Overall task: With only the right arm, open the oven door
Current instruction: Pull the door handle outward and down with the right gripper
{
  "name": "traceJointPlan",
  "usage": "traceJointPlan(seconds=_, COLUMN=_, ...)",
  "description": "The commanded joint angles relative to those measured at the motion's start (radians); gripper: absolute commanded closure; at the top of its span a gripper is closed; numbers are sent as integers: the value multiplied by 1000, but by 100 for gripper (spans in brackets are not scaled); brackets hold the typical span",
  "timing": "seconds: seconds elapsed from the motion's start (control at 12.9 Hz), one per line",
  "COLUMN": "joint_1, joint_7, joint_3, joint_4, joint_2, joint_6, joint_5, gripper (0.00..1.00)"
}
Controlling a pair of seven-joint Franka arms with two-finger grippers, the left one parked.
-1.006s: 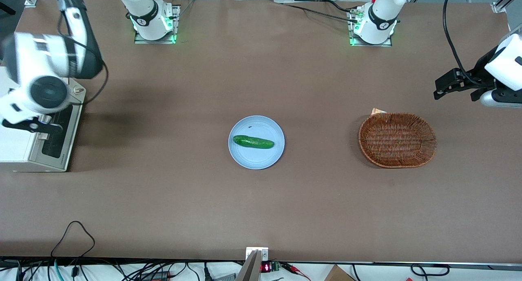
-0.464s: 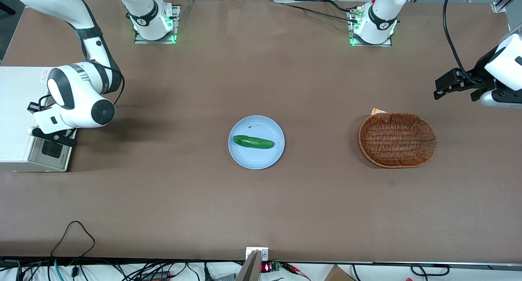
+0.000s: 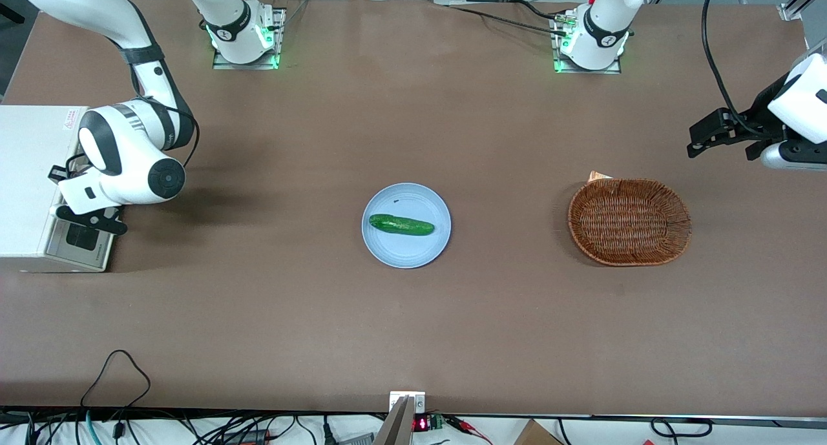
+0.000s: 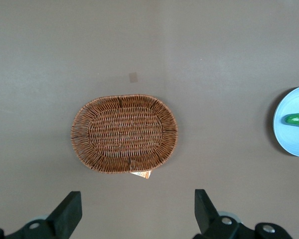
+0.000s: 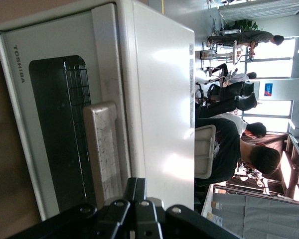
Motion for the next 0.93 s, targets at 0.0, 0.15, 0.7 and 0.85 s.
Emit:
traceJointPlan(seconds=0.0, joint_1=0, joint_7=34, joint_3=3, joint_4=0, joint_2=14, joint_6=11, joint_5=-20, gripper=100)
traceJointPlan(seconds=0.15, joint_1=-3, joint_7=40, joint_3=3, joint_4=0, joint_2=20, joint_6=13, joint_5=-20, gripper=100)
traceJointPlan(seconds=0.7, joint_1=-4, joint_7=34, joint_3=3, joint_4=-3, joint_2=32, joint_6=46, joint_5=-12, gripper=100)
traceJointPlan(seconds=0.85, joint_1=5, joint_7=30, joint_3=6, joint_4=-3, joint_2=41, joint_6=62, joint_5=2, gripper=100)
